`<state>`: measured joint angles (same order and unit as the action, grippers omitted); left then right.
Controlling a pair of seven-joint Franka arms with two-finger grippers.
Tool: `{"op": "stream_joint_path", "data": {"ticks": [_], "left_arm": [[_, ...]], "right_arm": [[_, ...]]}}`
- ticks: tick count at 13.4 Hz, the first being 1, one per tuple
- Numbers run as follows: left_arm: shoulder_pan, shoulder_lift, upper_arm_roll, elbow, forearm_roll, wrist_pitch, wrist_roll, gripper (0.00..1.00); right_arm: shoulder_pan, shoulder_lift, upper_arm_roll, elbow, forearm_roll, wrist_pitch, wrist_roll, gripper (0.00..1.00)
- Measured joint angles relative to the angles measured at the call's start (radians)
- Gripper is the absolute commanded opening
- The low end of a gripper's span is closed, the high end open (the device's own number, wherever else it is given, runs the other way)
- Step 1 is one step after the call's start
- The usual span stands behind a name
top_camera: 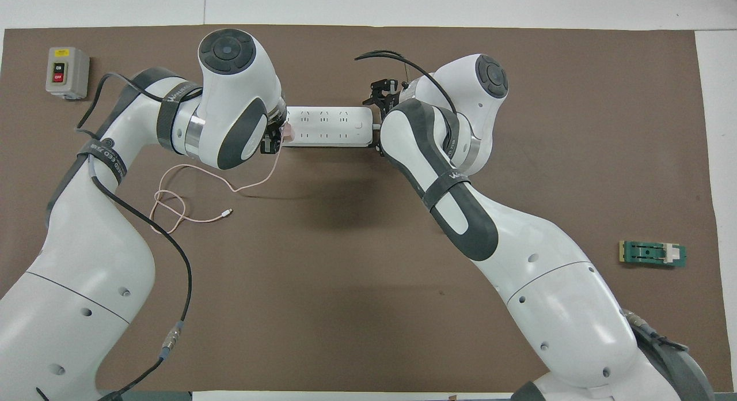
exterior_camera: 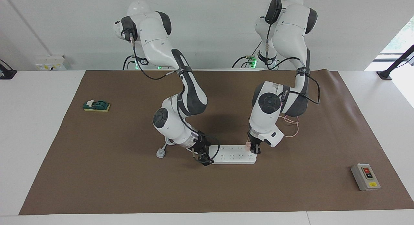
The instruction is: Unplug charger and place it aside
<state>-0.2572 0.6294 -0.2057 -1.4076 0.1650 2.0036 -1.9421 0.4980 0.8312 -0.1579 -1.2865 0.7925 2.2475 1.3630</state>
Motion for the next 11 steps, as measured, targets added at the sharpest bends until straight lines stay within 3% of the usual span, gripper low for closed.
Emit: {"op": "stream_joint_path", "data": {"ticks": [11], "left_arm": [[0.000, 0.000, 0.000, 0.000, 0.002, 0.000, 0.002, 0.00]], "right_arm": [[-0.006, 0.028, 0.001, 0.034, 0.011, -0.026, 0.007, 1.00]]}}
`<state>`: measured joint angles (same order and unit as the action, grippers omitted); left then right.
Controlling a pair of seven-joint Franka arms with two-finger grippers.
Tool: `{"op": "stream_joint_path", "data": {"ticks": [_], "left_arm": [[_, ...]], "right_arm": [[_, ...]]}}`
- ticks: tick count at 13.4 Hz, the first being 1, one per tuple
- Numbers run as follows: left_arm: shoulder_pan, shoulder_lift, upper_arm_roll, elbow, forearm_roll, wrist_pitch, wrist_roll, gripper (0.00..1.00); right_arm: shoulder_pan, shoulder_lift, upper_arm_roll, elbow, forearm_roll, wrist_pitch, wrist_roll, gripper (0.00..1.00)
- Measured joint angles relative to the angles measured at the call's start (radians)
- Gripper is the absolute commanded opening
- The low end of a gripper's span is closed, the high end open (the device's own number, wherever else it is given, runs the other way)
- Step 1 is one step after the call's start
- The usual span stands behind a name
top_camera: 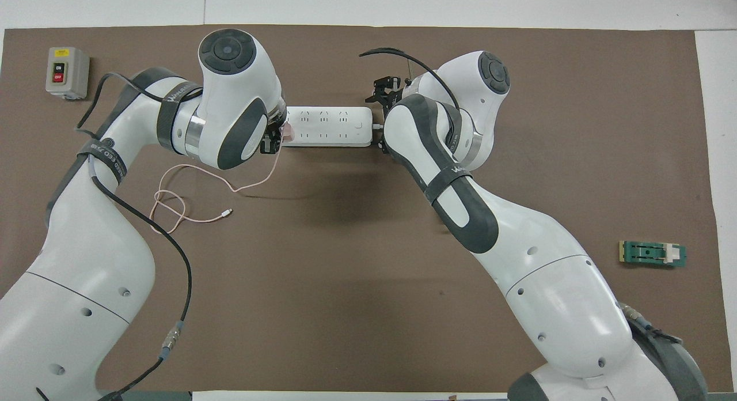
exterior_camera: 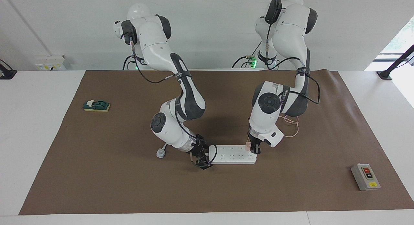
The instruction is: Unplug charger and place it aside
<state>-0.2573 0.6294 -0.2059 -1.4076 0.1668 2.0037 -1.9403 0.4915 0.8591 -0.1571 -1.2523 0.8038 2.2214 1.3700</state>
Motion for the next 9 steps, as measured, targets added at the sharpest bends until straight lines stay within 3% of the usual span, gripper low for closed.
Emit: {"op": "stream_joint_path", "data": {"ticks": [9], "left_arm": [[0.000, 0.000, 0.000, 0.000, 0.000, 0.000, 0.011, 0.00]], "right_arm": [[0.032, 0.002, 0.003, 0.028, 0.005, -0.018, 0.025, 1.00]]}}
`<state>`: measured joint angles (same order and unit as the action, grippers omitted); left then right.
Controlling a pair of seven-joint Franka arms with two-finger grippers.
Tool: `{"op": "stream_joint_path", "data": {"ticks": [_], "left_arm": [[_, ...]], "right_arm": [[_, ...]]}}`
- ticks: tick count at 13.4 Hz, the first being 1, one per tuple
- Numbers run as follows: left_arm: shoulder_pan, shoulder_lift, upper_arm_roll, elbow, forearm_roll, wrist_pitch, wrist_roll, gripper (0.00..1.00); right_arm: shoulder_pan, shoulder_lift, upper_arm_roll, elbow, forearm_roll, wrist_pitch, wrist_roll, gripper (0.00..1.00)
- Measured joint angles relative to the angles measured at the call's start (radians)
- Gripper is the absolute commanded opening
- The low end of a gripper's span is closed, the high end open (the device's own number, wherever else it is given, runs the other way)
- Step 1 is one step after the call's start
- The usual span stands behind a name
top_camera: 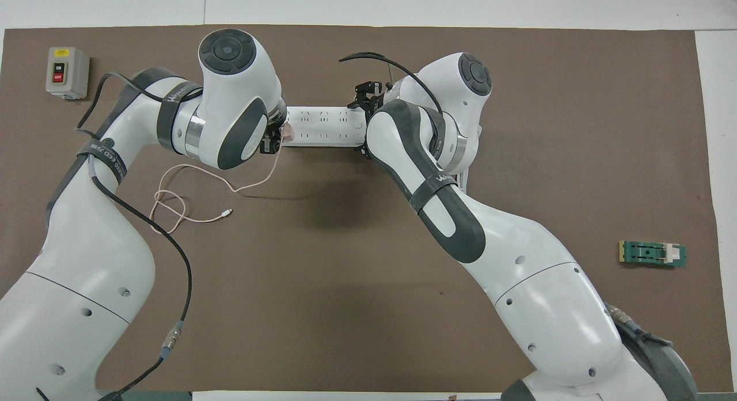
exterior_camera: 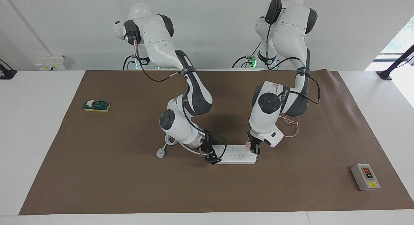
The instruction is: Unplug charger and place it aside
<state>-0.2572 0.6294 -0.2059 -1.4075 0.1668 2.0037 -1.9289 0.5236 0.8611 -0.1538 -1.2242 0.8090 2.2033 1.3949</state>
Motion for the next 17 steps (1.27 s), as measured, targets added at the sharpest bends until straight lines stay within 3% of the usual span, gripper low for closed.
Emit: {"op": "stream_joint_path", "data": {"ticks": [9, 11, 15, 17], "left_arm": [[0.000, 0.000, 0.000, 0.000, 0.000, 0.000, 0.006, 0.00], [0.000, 0.000, 0.000, 0.000, 0.000, 0.000, 0.008, 0.00], [0.000, 0.000, 0.000, 0.000, 0.000, 0.000, 0.009, 0.00], [0.001, 0.000, 0.000, 0.001, 0.000, 0.000, 0.012, 0.00]], "right_arm": [[-0.016, 0.022, -0.001, 0.014, 0.038, 0.000, 0.024, 1.00], [-0.019, 0.025, -0.001, 0.014, 0.045, -0.002, 0.030, 0.84], [-0.021, 0.024, -0.001, 0.017, 0.048, -0.012, 0.041, 0.29], [-0.022, 0.025, -0.002, 0.016, 0.059, -0.015, 0.041, 0.14]]}}
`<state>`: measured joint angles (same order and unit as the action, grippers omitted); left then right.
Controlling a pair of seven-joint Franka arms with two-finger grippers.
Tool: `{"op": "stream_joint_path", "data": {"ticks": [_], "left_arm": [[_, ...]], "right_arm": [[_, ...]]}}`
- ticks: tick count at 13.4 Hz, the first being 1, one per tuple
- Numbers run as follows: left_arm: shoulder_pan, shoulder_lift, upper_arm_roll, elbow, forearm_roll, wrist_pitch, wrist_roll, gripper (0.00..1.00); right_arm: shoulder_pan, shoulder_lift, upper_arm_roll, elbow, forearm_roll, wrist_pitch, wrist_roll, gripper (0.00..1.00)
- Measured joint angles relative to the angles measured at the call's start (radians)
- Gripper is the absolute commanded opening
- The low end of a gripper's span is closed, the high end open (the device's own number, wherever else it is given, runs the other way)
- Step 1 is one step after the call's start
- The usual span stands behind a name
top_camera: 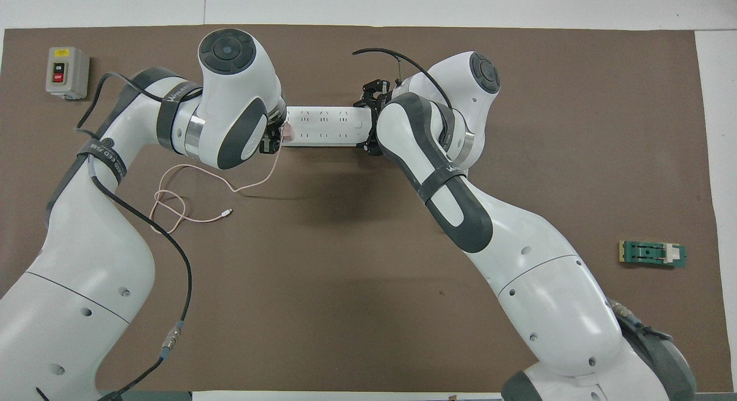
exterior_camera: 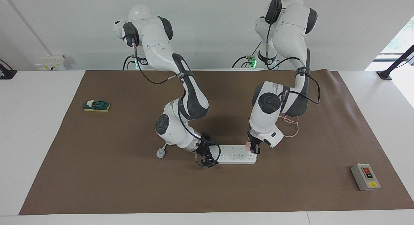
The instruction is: Unplug charger and place it aside
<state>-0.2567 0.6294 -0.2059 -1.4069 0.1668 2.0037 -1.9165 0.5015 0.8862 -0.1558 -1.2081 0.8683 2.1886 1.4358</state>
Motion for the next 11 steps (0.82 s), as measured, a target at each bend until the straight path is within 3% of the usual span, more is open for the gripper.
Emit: {"op": "stream_joint_path", "data": {"ticks": [2, 8, 11], "left_arm": [[0.000, 0.000, 0.000, 0.001, 0.000, 0.000, 0.015, 0.00], [0.000, -0.003, -0.003, 0.035, -0.004, -0.050, 0.033, 0.00], [0.011, -0.068, 0.013, 0.064, -0.007, -0.167, 0.084, 0.00]], "right_arm": [[-0.002, 0.001, 0.000, 0.000, 0.011, -0.003, 0.000, 0.00], [-0.002, 0.002, 0.000, 0.000, 0.013, -0.003, 0.000, 0.00], [-0.002, 0.002, 0.000, 0.000, 0.013, -0.003, 0.000, 0.00]]}}
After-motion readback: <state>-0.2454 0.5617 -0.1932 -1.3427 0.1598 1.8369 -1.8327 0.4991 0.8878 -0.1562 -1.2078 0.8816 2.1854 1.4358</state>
